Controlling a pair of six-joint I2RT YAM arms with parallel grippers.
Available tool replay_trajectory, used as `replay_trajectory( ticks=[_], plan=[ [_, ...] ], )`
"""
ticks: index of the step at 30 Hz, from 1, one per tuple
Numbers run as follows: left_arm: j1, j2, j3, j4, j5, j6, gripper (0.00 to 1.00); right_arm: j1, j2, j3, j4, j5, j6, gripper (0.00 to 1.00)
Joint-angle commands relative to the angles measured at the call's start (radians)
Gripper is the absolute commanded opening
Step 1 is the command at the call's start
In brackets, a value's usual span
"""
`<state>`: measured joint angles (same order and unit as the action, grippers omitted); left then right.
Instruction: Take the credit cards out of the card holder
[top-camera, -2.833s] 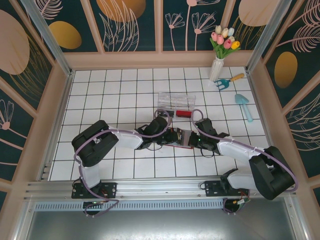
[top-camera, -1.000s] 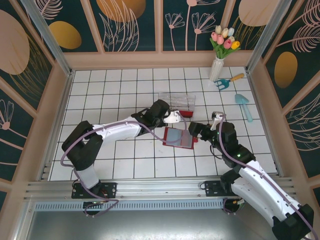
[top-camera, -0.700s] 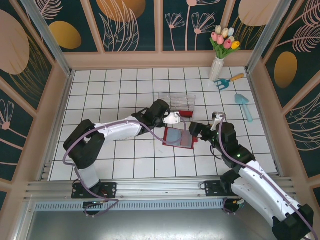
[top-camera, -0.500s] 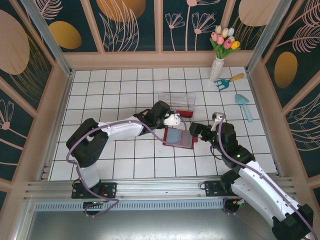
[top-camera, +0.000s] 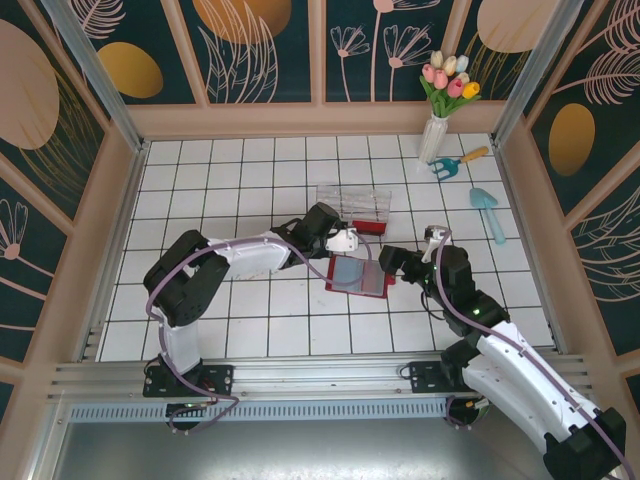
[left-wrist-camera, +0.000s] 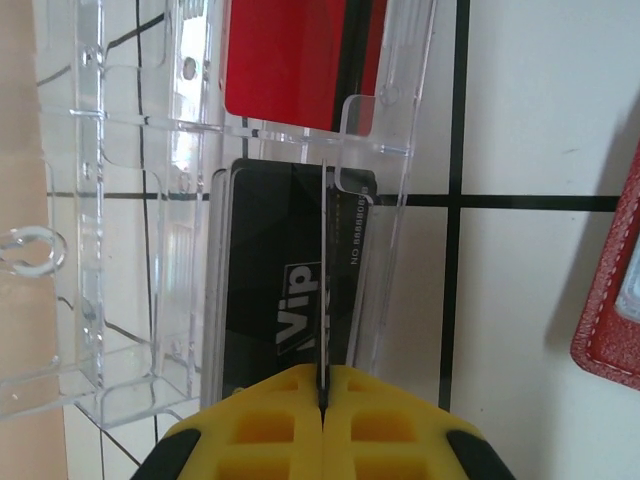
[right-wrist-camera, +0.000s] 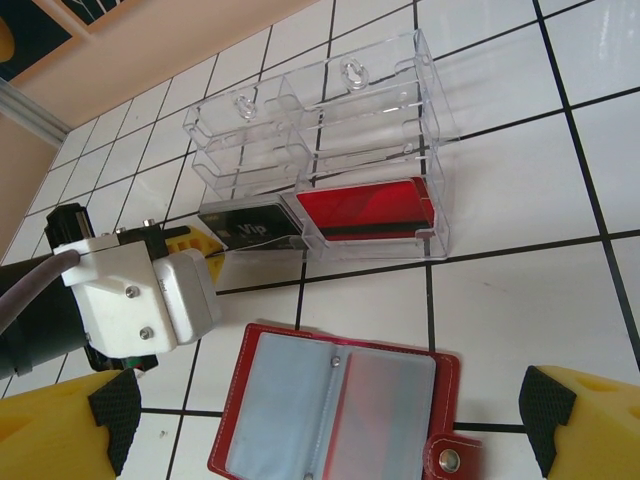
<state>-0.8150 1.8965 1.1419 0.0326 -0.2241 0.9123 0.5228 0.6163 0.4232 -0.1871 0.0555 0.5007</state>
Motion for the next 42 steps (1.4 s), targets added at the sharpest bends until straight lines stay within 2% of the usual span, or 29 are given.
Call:
replay_trajectory(
  ticks=[1,18,22,25,27,42],
  plan=[
    [0.008,0.019,0.036,0.001,-0.002,-0.004,0.00,-0.009,-0.001,-0.015,0.014,0.004,0.006,0.99],
    [0.010,0.078,0.088,-0.010,-0.032,-0.009,0.00,-0.013,0.008,-0.033,0.029,-0.011,0.009,0.99],
    [0.010,0.081,0.089,-0.010,-0.043,-0.007,0.15,-0.015,0.009,-0.034,0.030,-0.014,0.009,0.99],
    [0.012,0.078,0.088,-0.008,-0.046,-0.003,0.10,-0.015,0.008,-0.035,0.033,-0.017,0.010,0.99],
    [0.013,0.082,0.091,-0.006,-0.054,0.000,0.00,-0.017,0.009,-0.037,0.033,-0.020,0.010,0.99],
    [0.024,0.062,0.130,-0.053,-0.082,0.067,0.00,-0.021,0.014,-0.043,0.040,-0.028,0.012,0.99]
  ],
)
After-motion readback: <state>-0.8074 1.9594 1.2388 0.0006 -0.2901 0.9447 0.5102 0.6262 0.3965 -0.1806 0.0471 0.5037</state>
